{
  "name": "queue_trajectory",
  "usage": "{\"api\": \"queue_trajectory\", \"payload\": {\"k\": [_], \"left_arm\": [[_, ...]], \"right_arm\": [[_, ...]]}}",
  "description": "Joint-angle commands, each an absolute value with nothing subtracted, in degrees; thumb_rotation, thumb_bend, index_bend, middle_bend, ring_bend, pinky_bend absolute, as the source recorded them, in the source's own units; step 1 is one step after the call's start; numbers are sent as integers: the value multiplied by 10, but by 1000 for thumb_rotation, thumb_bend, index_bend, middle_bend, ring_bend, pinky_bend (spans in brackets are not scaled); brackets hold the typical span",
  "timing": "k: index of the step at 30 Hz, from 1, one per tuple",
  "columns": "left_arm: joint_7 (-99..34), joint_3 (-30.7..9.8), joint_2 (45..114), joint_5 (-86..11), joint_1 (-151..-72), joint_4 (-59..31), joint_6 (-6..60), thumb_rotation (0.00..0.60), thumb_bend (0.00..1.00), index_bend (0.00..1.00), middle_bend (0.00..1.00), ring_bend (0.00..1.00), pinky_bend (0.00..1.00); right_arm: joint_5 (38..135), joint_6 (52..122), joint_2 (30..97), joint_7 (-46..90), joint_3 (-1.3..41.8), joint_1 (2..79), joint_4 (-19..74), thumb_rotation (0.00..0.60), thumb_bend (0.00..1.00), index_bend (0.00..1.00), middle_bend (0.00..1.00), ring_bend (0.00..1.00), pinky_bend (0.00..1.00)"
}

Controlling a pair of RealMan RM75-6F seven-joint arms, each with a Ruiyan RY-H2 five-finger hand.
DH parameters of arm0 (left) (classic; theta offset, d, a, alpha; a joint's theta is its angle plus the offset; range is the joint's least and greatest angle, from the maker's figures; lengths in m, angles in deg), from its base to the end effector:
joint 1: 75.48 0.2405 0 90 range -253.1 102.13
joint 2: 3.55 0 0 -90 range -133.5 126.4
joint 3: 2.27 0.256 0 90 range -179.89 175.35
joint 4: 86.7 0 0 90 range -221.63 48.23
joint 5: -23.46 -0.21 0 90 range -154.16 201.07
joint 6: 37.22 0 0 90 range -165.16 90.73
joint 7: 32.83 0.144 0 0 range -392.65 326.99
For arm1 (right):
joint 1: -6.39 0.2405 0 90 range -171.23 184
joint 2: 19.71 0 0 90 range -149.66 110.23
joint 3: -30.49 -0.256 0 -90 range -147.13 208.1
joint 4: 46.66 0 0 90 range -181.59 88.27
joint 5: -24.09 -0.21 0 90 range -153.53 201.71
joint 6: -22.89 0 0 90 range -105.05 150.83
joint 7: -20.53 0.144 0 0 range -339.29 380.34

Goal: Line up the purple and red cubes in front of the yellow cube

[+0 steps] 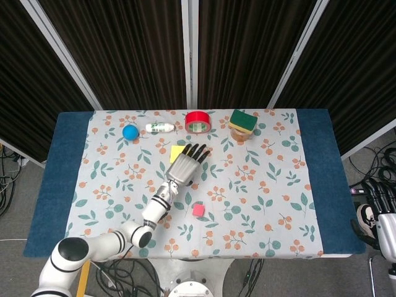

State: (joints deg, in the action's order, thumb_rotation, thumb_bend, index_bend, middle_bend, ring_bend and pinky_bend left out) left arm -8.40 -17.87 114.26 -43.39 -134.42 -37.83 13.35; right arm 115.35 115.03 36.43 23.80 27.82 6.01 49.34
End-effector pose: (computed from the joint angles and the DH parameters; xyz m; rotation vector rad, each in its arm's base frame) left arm -0.0529 0.3822 -0.1314 -1.9747 -0.6369 -0.9341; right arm -0.3026 -0.1512 0.2065 1.3596 -0.8181 0.9500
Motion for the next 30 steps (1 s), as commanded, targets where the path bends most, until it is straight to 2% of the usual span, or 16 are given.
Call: {"api": "queue_trajectory", "payload": {"k": [1, 8, 15, 18, 23, 27, 30], "left_arm": [[-81, -177, 1137, -436, -1343, -370, 134, 600, 0, 114, 0, 39, 118], [-78, -167, 1117, -443, -1328, -338, 143, 600, 0, 114, 0, 39, 117], [-118, -155, 1023, -468, -1285, -185, 176, 600, 0, 117, 0, 39, 118], [-130, -137, 969, -496, -1269, -116, 185, 600, 0, 168, 0, 39, 117], [-143, -94, 898, -538, -1252, -18, 177, 600, 42, 352, 8, 39, 111], [-123, -63, 872, -548, -1252, 34, 150, 600, 98, 378, 9, 39, 110], [-105, -55, 878, -542, -1255, 47, 138, 600, 147, 381, 9, 39, 110]], "right_arm": [[1154, 1151, 364, 239, 279, 59, 493, 600, 215, 0, 17, 0, 49], [1154, 1152, 365, 242, 278, 59, 490, 600, 216, 0, 16, 0, 49], [1160, 1150, 368, 248, 277, 64, 485, 600, 215, 0, 17, 0, 49], [1165, 1151, 370, 252, 277, 65, 481, 600, 216, 0, 17, 0, 49], [1172, 1157, 373, 258, 280, 63, 476, 600, 216, 0, 17, 0, 49], [1179, 1162, 375, 261, 284, 61, 473, 600, 215, 0, 17, 0, 49], [1183, 1165, 375, 262, 285, 60, 472, 600, 215, 0, 17, 0, 49]]}}
